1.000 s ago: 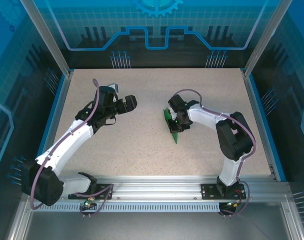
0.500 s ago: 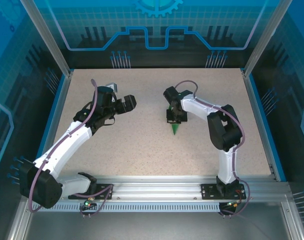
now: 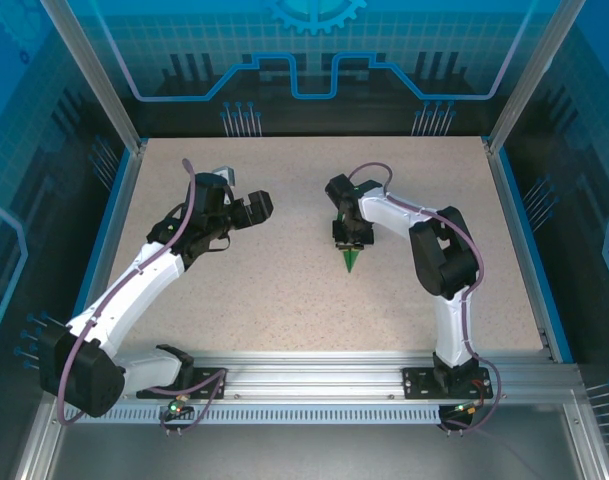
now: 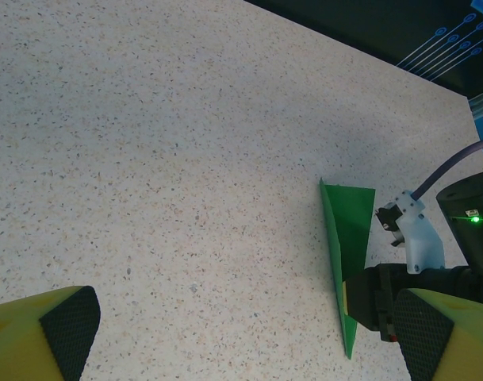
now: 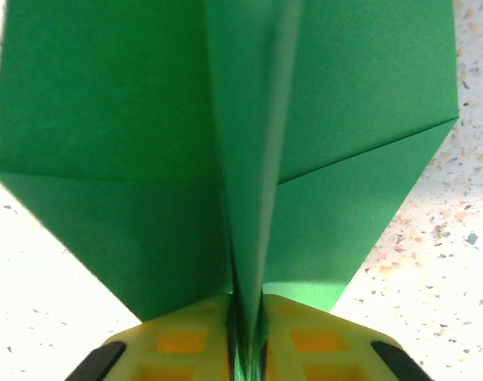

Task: Fold a paper plane with a square sheet of paper (fold left side to right side)
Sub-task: Place the paper plane at the center of the table, then reset both arms

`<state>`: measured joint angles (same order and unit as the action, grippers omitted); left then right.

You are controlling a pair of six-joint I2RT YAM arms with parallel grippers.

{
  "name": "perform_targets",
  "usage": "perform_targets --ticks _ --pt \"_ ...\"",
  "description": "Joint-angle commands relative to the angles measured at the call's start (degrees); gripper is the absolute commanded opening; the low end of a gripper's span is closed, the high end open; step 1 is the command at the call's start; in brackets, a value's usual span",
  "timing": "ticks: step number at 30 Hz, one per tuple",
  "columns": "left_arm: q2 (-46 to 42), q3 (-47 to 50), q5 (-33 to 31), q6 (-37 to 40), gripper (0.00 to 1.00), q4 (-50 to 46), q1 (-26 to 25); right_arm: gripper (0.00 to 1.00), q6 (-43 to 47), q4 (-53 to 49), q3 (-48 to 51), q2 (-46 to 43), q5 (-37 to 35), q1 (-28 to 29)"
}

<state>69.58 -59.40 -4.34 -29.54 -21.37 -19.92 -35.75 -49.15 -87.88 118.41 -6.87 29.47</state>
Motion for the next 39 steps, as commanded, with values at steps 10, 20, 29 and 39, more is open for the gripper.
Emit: perform_targets --ticks 10,20,29,39 --pt "-1.1 -0.4 -0.6 1.8 0.99 -1.4 0.7 0.35 1.6 -4.8 -2.1 -2.7 -2.0 1.4" --pt "-2.2 0.0 -0.1 0.1 0.99 -0.9 2.5 0.58 5.2 -7.2 3.7 -17.6 -4.6 2.5" --pt "-9.3 10.8 -14.0 2.1 0.99 9.5 5.4 0.88 12.5 9.9 23.1 -45.4 -11.6 -6.3" --pt "-15.0 28.1 -31.1 14.5 0.99 25.2 6.3 1.0 24.5 43.7 55.3 -63.1 -14.2 -21.7"
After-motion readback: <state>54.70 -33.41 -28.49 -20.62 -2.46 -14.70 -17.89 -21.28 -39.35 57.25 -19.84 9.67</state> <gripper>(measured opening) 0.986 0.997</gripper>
